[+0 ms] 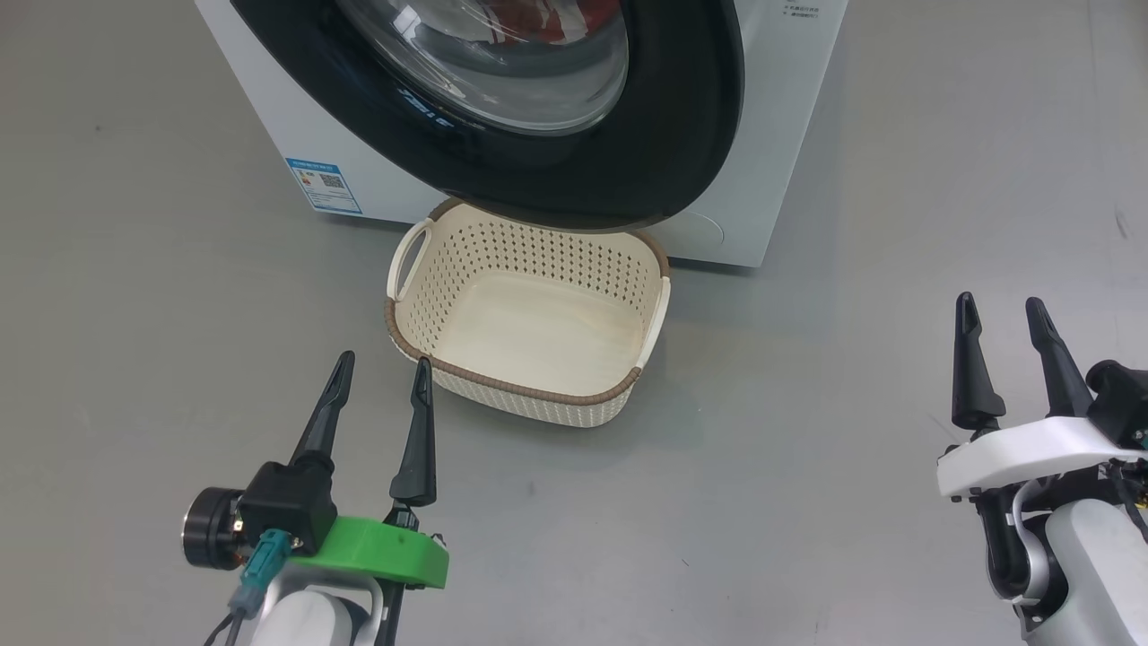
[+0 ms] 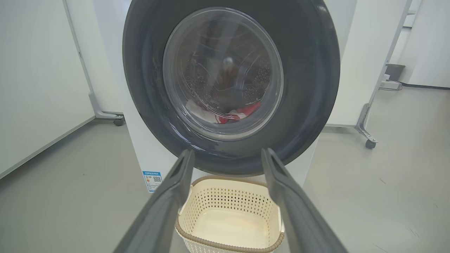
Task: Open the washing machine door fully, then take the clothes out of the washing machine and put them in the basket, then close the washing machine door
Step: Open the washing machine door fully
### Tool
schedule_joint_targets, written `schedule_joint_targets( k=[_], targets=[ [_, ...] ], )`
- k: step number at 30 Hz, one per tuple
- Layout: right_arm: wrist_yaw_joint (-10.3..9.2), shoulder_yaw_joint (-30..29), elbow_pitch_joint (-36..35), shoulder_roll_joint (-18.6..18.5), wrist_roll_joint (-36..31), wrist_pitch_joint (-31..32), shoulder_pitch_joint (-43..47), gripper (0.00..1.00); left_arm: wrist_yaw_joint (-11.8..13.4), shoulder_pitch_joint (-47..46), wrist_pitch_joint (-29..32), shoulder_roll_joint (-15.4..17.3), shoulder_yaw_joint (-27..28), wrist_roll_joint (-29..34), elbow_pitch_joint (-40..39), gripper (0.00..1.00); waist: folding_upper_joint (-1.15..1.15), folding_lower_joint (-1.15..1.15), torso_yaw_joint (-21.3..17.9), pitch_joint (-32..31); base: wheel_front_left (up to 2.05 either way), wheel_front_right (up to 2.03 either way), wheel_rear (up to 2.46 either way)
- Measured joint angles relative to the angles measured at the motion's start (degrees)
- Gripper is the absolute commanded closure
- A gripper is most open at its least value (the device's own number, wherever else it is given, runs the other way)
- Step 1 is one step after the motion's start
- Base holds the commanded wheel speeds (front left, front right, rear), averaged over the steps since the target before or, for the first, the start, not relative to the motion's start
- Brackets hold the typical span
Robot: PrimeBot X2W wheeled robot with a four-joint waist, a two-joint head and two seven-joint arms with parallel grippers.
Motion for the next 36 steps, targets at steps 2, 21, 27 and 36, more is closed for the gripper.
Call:
schedule_joint_targets(
  k=[2, 21, 27, 36],
  targets=[
    [0.01, -0.11, -0.21, -0.08, -0.12, -0.03, 0.0, 0.0, 0.0, 0.0, 0.0, 0.0, -0.13, 0.0, 0.0, 0.0, 0.0, 0.0, 0.0, 0.02, 0.0, 0.0, 0.0],
    [4.14, -2.85, 0.2, -3.22, 3.68, 2.35, -6.94, 0.0, -0.01, -0.02, 0.0, 0.03, -3.08, -0.02, -0.03, 0.0, 0.0, 0.0, 2.35, 1.79, 0.0, 0.0, 0.0],
    [4.81, -4.43, 1.32, -4.07, 6.56, 5.83, -12.79, 0.0, -0.01, -0.14, 0.0, 0.03, -4.22, -0.38, -0.15, 0.0, 0.0, 0.0, 3.47, 3.03, 0.0, 0.0, 0.0],
    [5.89, -6.65, 3.59, -4.48, 12.04, 11.57, -22.13, 0.0, -0.01, -0.75, 0.0, 0.03, -5.59, -0.86, -0.34, 0.0, 0.0, 0.0, 5.66, 5.32, 0.0, 0.0, 0.0]
  ],
)
